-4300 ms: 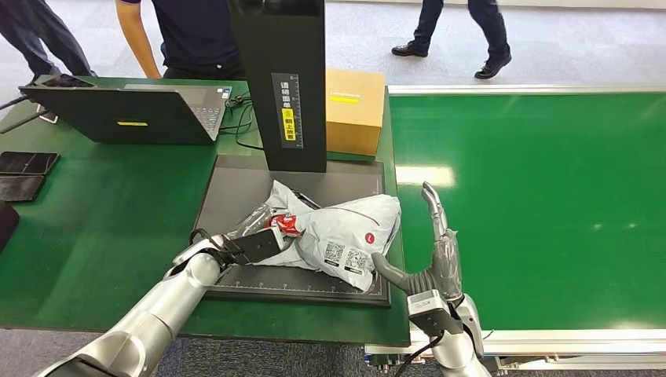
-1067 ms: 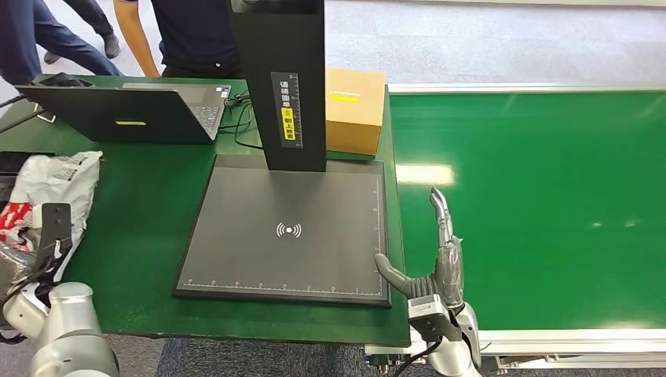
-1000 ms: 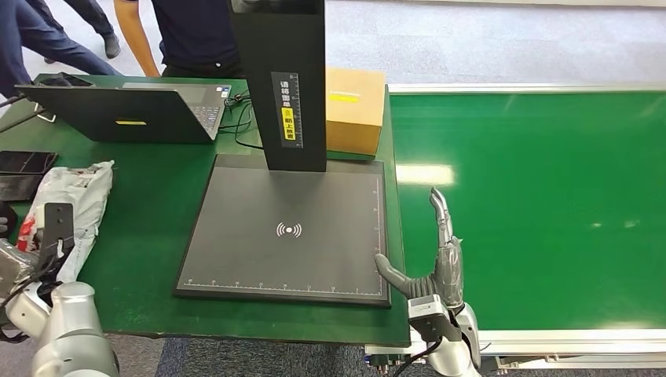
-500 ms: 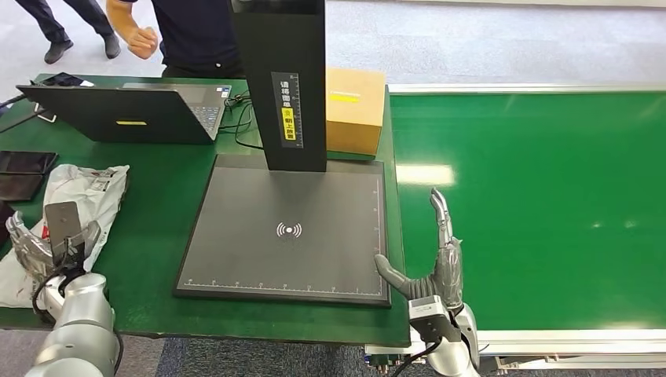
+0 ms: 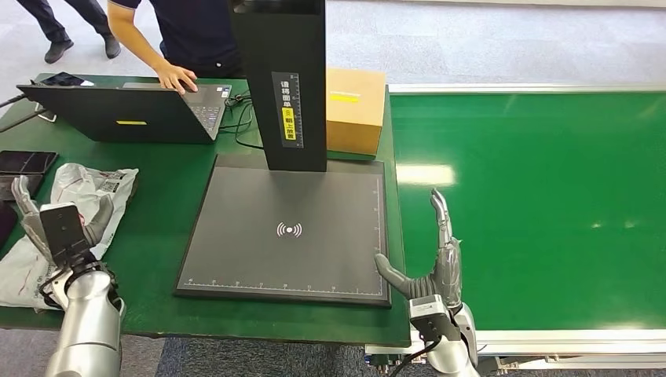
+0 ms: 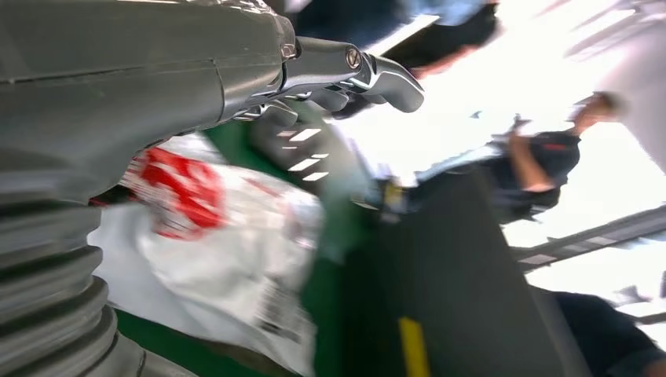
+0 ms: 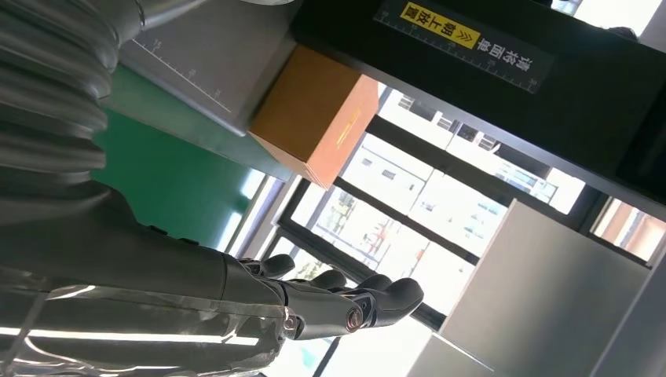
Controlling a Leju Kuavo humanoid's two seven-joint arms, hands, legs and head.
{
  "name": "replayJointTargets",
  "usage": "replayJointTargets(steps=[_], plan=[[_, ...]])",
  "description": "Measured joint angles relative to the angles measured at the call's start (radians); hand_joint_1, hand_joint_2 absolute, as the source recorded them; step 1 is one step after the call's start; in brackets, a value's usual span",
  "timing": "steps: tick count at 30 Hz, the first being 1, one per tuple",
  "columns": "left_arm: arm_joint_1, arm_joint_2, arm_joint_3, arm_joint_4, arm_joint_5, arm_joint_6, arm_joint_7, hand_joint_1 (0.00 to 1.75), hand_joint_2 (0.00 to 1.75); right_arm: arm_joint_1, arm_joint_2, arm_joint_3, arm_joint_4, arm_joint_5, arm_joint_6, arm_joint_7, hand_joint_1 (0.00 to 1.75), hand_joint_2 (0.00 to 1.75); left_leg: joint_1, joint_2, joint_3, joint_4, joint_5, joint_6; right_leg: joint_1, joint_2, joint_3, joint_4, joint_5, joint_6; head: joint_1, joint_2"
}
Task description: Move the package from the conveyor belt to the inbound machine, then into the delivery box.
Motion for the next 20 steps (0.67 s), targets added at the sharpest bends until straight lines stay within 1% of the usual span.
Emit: replayJointTargets(steps=[5, 10, 12, 14, 20], plan=[[0.081, -0.026, -0.134, -0.181, 0.012, -0.057, 0.001, 0.00, 1.75, 0.000, 0.000, 0.000, 0.000, 0.001, 0.004, 0.002, 0.00, 1.75, 0.000, 0.000, 0.000, 0.000, 0.000, 0.000, 0.000, 0.000, 0.000, 0.000, 0.000, 0.000, 0.000, 0.000], [0.146, -0.049, -0.229, -0.302, 0.010, -0.173, 0.021, 0.00, 1.75, 0.000, 0.000, 0.000, 0.000, 0.007, 0.022, 0.004, 0.00, 1.75, 0.000, 0.000, 0.000, 0.000, 0.000, 0.000, 0.000, 0.000, 0.000, 0.000, 0.000, 0.000, 0.000, 0.000], [0.167, -0.057, -0.262, -0.333, -0.002, -0.223, 0.030, 0.00, 1.75, 0.000, 0.000, 0.000, 0.000, 0.009, 0.027, 0.005, 0.00, 1.75, 0.000, 0.000, 0.000, 0.000, 0.000, 0.000, 0.000, 0.000, 0.000, 0.000, 0.000, 0.000, 0.000, 0.000], [0.183, -0.065, -0.293, -0.355, -0.016, -0.254, 0.033, 0.00, 1.75, 0.000, 0.000, 0.000, 0.000, 0.011, 0.033, 0.006, 0.00, 1.75, 0.000, 0.000, 0.000, 0.000, 0.000, 0.000, 0.000, 0.000, 0.000, 0.000, 0.000, 0.000, 0.000, 0.000], [0.215, -0.084, -0.370, -0.377, -0.050, -0.297, 0.019, 0.00, 1.75, -0.003, 0.000, 0.000, 0.000, 0.016, 0.047, 0.008, 0.00, 1.75, 0.000, 0.000, 0.000, 0.000, 0.000, 0.000, 0.000, 0.000, 0.000, 0.000, 0.000, 0.000, 0.000, 0.000]])
